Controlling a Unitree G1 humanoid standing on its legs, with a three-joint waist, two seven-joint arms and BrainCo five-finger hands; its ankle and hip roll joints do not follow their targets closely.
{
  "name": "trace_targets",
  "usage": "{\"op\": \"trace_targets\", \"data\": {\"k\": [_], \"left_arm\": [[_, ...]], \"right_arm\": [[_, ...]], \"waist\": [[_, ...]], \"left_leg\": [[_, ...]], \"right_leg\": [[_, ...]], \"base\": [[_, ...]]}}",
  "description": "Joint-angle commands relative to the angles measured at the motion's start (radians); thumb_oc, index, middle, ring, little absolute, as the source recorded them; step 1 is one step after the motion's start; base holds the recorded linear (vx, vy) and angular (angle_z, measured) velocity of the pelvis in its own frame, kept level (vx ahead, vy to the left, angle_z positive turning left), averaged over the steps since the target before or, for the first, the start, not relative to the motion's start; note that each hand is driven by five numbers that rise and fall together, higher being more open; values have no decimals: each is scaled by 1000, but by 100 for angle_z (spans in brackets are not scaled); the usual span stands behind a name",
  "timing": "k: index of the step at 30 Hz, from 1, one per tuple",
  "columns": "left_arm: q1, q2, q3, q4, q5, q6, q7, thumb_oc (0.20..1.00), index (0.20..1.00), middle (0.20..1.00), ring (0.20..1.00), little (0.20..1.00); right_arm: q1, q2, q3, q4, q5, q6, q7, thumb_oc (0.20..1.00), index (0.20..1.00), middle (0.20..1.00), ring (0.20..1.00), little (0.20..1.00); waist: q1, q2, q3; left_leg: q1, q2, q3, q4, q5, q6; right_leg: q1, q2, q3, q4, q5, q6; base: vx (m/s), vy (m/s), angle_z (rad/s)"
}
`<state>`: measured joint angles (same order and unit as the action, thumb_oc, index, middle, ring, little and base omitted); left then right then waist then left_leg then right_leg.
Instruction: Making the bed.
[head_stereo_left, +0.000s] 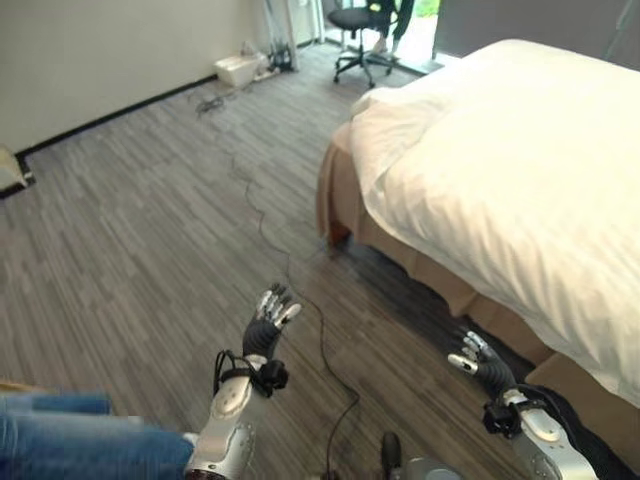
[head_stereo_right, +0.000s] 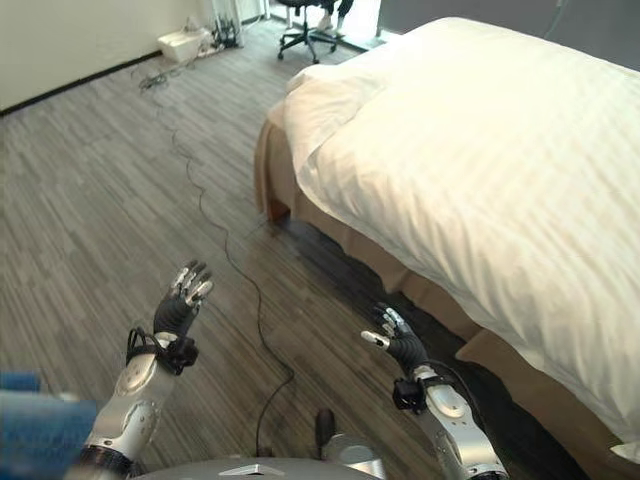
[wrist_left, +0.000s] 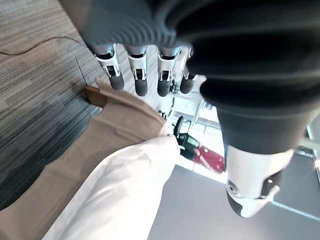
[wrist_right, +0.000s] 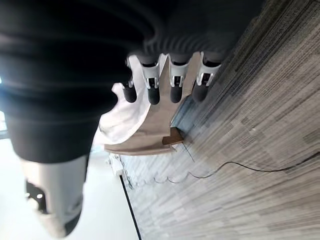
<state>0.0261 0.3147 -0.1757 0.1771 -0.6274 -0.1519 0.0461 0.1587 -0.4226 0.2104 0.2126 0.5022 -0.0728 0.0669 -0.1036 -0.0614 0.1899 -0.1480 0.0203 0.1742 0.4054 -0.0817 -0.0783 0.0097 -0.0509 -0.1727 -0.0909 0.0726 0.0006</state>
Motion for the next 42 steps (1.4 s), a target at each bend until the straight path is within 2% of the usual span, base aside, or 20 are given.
{"op": "trace_targets", "data": {"k": [1,4,9,11,13,14,16,18,21,24,29,31,32,35,36,37,38,39,41,42], "left_arm": [[-14,24,16,-30,-29,-54,-1,1000,1000,1000,1000,1000],[-26,32,21,-26,-7,-64,17,1000,1000,1000,1000,1000],[-16,16,87,-14,-66,-108,66,1000,1000,1000,1000,1000],[-9,14,91,4,-88,-107,61,1000,1000,1000,1000,1000],[-2,24,80,26,-85,-98,49,1000,1000,1000,1000,1000],[-3,29,61,37,-60,-89,57,1000,1000,1000,1000,1000],[-23,44,44,32,-54,-89,65,1000,1000,1000,1000,1000],[-18,68,48,23,-43,-74,42,1000,1000,1000,1000,1000],[-12,104,62,18,35,-60,49,1000,1000,1000,1000,1000],[-27,116,77,31,48,-63,55,1000,1000,1000,1000,1000],[-80,75,82,60,14,-78,71,1000,1000,1000,1000,1000],[-103,59,60,44,20,-72,61,1000,1000,1000,1000,1000],[-93,51,45,25,34,-64,39,1000,1000,1000,1000,1000],[-77,39,14,-3,25,-60,9,1000,1000,1000,1000,1000],[-81,23,-14,1,19,-59,3,1000,1000,1000,1000,1000],[-99,-1,-32,7,-20,-69,13,1000,1000,1000,1000,1000],[-99,-1,-32,7,-20,-69,13,1000,1000,1000,1000,1000],[-102,-7,-35,-11,-45,-63,7,1000,1000,1000,1000,1000],[-108,-1,-56,-11,-41,-57,8,1000,1000,1000,1000,1000],[-125,-15,-59,8,-58,-61,36,1000,1000,1000,1000,1000]], "right_arm": [[-6,-19,-43,-48,-25,-60,-12,1000,1000,1000,1000,1000],[-5,-33,-47,-42,-65,-68,-29,1000,1000,1000,1000,1000],[-9,-41,-38,-32,-68,-74,-33,1000,1000,1000,1000,1000],[-2,-33,-33,-32,-72,-64,-24,1000,1000,1000,1000,1000],[3,-22,-32,-44,-80,-58,-21,1000,1000,1000,1000,1000],[1,-10,-24,-42,-80,-55,-32,1000,1000,1000,1000,1000],[-27,22,-8,-49,-11,-64,-50,1000,1000,1000,1000,1000],[-40,41,14,-52,27,-68,-24,1000,1000,1000,1000,1000],[-36,43,34,-64,-6,-57,-4,1000,1000,1000,1000,1000],[-14,38,28,-67,-10,-50,12,1000,1000,1000,1000,1000],[30,14,-22,-62,-25,-59,2,1000,1000,1000,1000,1000],[34,17,-27,-55,-2,-66,-1,1000,1000,1000,1000,1000],[34,10,-25,-62,2,-65,9,1000,1000,1000,1000,1000],[40,-1,-21,-77,18,-60,24,1000,1000,1000,1000,1000],[38,-11,-16,-76,15,-60,29,1000,1000,1000,1000,1000],[8,-24,-11,-71,37,-68,11,1000,1000,1000,1000,1000],[8,-24,-11,-71,37,-68,11,1000,1000,1000,1000,1000],[1,-25,-12,-89,70,-77,17,1000,1000,1000,1000,1000],[0,-48,-7,-91,42,-72,7,1000,1000,1000,1000,1000],[-6,-53,-10,-96,20,-70,-28,1000,1000,1000,1000,1000]], "waist": [[1,23,-34],[11,43,-34],[48,68,-55],[51,67,-75],[52,55,-82],[55,42,-86],[51,50,-76],[39,69,-51],[-3,96,-28],[-31,105,-21],[-121,89,-15],[-115,85,-34],[-100,87,-50],[-104,87,-73],[-116,95,-83],[-124,85,-74],[-125,86,-74],[-125,67,-67],[-99,45,-50],[-97,48,-40]], "left_leg": [[7,42,39,-228,82,20],[-29,126,-6,-373,192,-9],[-63,280,-124,-426,314,-93],[-62,280,-76,-382,283,-90],[-85,238,-61,-308,247,-72],[-91,204,-46,-261,208,-46],[-41,145,-32,-284,165,15],[41,81,-11,-318,126,73],[141,45,-14,-393,99,104],[200,27,-14,-435,84,105],[358,-27,-26,-493,-4,80],[401,-37,-20,-493,-35,64],[424,-23,-8,-481,-33,44],[423,-7,1,-375,-24,25],[408,8,3,-269,11,0],[265,31,23,52,151,-77],[264,31,23,53,150,-77],[217,68,63,260,205,-125],[149,106,104,371,199,-115],[108,155,124,290,185,-84]], "right_leg": [[56,-22,22,104,-120,85],[84,-46,43,119,-164,102],[199,-138,118,127,-224,150],[242,-186,107,126,-224,173],[234,-241,115,181,-133,190],[226,-288,135,256,-36,192],[119,-299,190,445,97,137],[30,-331,178,583,222,123],[-99,-249,177,700,124,117],[-180,-211,124,678,71,116],[-274,-70,-34,304,20,150],[-261,-59,-186,178,23,167],[-229,-55,-325,138,10,140],[-184,-18,-304,149,-41,91],[-163,5,-268,155,-65,63],[-127,-13,-265,158,-72,25],[-128,-13,-266,158,-72,25],[-96,-16,-258,146,-80,-1],[-35,-17,-212,119,-95,-12],[3,-12,-160,104,-100,3]], "base": [[282,145,56],[296,230,0],[442,327,-8],[587,405,-56],[587,412,-20],[512,403,-26],[476,468,-10],[479,512,13],[543,381,16],[403,193,-27],[484,77,10],[583,-6,15],[638,-58,23],[424,-68,-28],[379,-87,-42],[379,-87,-31],[362,-132,-23],[304,-97,-27],[496,-31,-64],[526,128,-110]]}}
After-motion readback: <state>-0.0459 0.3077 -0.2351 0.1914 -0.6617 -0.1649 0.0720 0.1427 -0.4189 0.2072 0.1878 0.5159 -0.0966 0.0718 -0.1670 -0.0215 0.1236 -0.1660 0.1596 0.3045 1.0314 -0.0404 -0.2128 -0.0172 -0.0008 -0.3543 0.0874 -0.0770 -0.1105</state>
